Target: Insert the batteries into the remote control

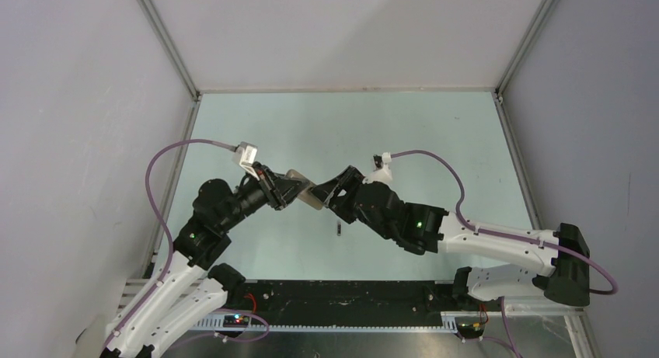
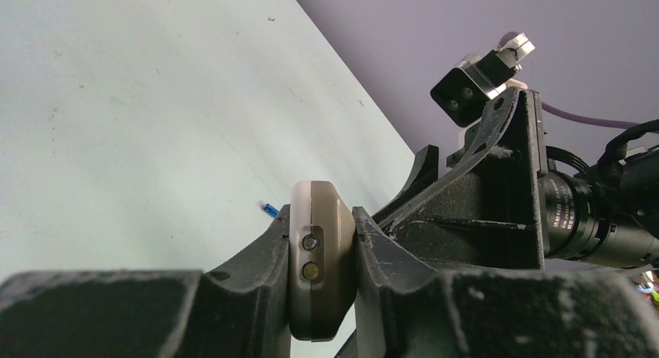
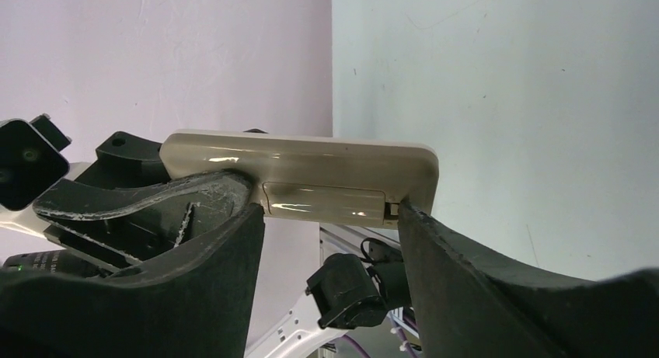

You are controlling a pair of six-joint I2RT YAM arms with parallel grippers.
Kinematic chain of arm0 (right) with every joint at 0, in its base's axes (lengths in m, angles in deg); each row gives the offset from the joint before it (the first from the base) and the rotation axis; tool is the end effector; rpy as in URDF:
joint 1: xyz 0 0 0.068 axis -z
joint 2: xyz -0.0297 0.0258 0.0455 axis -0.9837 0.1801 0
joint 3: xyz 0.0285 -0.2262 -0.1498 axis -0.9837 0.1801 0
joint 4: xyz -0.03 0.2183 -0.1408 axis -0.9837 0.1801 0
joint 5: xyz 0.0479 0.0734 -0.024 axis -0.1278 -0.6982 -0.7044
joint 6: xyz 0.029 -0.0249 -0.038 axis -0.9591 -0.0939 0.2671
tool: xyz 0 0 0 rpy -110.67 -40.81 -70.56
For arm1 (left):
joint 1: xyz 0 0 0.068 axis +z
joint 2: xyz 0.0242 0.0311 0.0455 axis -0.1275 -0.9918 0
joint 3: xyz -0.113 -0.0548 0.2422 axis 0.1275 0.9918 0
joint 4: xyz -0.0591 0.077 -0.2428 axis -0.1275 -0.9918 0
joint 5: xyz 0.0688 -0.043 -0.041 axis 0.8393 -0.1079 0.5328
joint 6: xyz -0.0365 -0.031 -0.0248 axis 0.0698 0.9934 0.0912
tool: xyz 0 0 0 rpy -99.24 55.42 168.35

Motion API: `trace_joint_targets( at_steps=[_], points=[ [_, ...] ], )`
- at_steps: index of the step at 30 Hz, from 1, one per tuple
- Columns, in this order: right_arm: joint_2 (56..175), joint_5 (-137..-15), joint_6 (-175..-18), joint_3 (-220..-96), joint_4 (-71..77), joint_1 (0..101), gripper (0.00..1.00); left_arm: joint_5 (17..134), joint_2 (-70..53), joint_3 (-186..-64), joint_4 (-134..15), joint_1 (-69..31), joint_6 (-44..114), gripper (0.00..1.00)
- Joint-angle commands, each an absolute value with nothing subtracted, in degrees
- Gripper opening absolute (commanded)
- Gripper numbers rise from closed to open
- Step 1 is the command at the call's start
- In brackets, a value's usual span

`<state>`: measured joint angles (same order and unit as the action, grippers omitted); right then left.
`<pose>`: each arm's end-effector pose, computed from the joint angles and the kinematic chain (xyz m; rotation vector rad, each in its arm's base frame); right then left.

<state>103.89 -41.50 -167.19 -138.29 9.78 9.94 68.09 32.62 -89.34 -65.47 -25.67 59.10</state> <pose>0.1114 0.2554 0.3253 0.4806 2.0588 1.2482 0.1218 -0.0905 0.3289 0.1897 1.7059 -1.1317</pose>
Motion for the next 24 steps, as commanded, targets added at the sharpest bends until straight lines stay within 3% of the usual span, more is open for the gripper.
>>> trace_joint_targets(
  at_steps=[1,15,24],
  points=[
    [104.59,-41.50,-165.15,-136.61,5.69,10.16,0.70,61.34,34.01,-92.92,-56.45,-27.57,65.86,0.00],
    [103.74,-48.62,-163.30,-132.19,-7.12,10.38,0.75,60.35,33.64,-93.66,-56.41,-27.58,66.81,0.00],
    [100.11,-44.76,-165.27,-131.05,-0.86,10.48,0.75,63.06,34.03,-92.84,-57.29,-27.59,62.99,0.00]
  ],
)
